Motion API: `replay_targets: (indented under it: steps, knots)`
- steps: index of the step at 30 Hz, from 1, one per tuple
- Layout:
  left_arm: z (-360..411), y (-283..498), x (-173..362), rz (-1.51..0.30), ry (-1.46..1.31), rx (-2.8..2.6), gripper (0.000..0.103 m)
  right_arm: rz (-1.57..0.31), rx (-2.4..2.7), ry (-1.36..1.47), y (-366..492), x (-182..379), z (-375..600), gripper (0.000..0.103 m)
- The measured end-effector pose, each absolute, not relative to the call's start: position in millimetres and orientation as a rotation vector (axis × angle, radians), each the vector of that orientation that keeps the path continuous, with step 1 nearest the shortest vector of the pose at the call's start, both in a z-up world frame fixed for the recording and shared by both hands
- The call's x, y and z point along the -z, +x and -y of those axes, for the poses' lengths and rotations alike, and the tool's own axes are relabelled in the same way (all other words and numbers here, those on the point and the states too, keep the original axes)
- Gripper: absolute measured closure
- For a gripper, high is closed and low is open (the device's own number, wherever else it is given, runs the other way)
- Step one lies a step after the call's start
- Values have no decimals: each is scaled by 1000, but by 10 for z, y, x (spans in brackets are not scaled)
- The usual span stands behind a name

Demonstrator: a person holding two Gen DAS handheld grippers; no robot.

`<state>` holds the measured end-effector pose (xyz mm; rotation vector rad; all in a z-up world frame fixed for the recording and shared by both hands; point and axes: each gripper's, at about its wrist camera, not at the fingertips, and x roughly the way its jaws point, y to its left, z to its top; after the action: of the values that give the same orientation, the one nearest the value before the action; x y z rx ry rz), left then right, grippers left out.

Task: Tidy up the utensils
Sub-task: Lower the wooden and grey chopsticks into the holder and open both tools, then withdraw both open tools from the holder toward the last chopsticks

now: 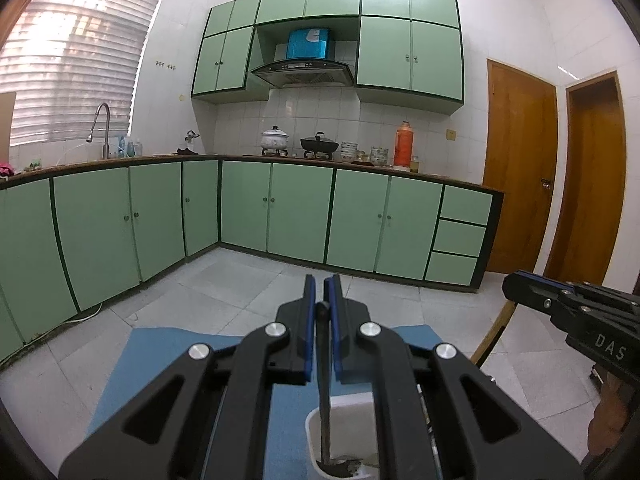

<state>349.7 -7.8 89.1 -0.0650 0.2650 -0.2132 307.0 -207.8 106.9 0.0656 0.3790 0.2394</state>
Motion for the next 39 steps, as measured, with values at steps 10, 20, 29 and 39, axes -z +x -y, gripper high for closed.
replay_targets:
  steps: [10, 20, 29, 39]
  knots:
    - [-26, 3306, -994, -238, -91, 211, 75, -354, -225, 74, 2970, -1120, 2164, 94]
    - [-131, 2738, -1182, -151, -85, 164, 24, -267, -198, 73, 2543, -1235, 2278, 76]
    - [-191, 2068, -1037, -119, -73, 141, 6, -177, -165, 77, 1810, -1071, 2309, 33]
    - [-250, 1497, -557, -175, -61, 95, 5, -171, -137, 99, 1155, -698, 2310, 13]
